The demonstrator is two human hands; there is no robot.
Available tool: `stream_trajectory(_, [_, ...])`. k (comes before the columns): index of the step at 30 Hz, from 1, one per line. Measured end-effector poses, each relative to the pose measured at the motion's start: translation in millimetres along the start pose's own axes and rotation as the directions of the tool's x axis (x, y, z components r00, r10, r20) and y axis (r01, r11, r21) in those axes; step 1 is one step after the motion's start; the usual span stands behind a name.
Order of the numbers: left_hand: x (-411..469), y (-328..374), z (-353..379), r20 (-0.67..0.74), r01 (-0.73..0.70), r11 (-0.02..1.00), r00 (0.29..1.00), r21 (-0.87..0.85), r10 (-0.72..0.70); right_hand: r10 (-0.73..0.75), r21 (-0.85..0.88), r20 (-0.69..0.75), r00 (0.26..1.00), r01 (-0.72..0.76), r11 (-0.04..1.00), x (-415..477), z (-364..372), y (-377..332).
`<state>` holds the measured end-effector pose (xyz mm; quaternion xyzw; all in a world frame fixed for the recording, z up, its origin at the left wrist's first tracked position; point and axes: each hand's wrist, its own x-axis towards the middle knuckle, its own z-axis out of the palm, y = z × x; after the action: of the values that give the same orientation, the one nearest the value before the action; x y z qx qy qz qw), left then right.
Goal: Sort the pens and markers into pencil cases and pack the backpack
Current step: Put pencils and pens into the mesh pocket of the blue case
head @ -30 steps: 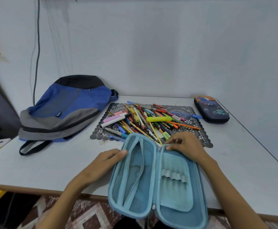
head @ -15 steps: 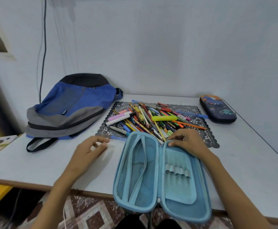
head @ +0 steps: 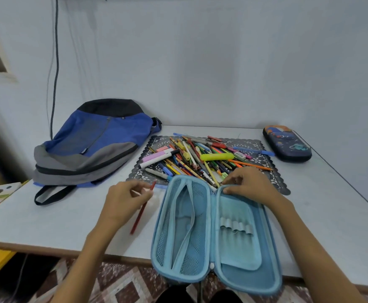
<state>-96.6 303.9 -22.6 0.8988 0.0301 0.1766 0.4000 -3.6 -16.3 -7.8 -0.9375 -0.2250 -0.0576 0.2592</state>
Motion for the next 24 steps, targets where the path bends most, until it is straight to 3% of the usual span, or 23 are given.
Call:
stream_trajectory(2, [6.0, 20.1, 7.8, -0.041, -0.042, 0.984, 0.999, -0.173, 0.036, -0.023, -0.009, -0.085, 0.996, 0.023, 1.000, 2.4, -4.1, -13.1])
stream_trajectory(4, [11.8, 43.6, 15.9, -0.032, -0.062, 0.944, 0.998, -0.324, 0.054, -0.018, 0.206, -0.139, 0.990, 0.047, 0.977, 5.1, -5.8, -34.1])
stream_trajectory(7, [15.5, 70.1, 29.8, 0.030, -0.099, 0.926, 0.993, -0.364, 0.118, 0.073, 0.662, -0.015, 0.997, -0.044, 0.749, 5.9, -5.6, -71.8])
stream_trajectory(9, [14.1, 78.4, 39.8, 0.059, -0.136, 0.938, 0.985, -0.317, 0.163, 0.099, 0.787, 0.091, 0.991, -0.133, 0.602, 6.4, -1.7, -86.8])
stream_trajectory(13, [7.7, 70.7, 48.3, 0.070, -0.184, 0.959, 0.977, -0.216, 0.204, 0.146, 0.824, 0.140, 0.979, -0.197, 0.531, 7.9, 10.2, -87.6])
stream_trajectory(16, [6.0, 55.8, 42.5, 0.144, -0.227, 0.974, 0.964, 0.005, 0.224, 0.207, 0.809, 0.110, 0.972, -0.209, 0.550, 8.9, 17.4, -81.8])
stream_trajectory(20, [7.6, 49.1, 33.9, 0.285, -0.221, 0.936, 0.948, 0.275, 0.140, 0.273, 0.785, 0.094, 0.957, -0.240, 0.572, 12.0, 26.2, -81.0])
stream_trajectory(24, [7.0, 44.3, 30.2, 0.239, -0.174, 0.890, 0.968, 0.423, 0.075, 0.246, 0.788, 0.102, 0.964, -0.229, 0.572, 12.9, 38.0, -85.0])
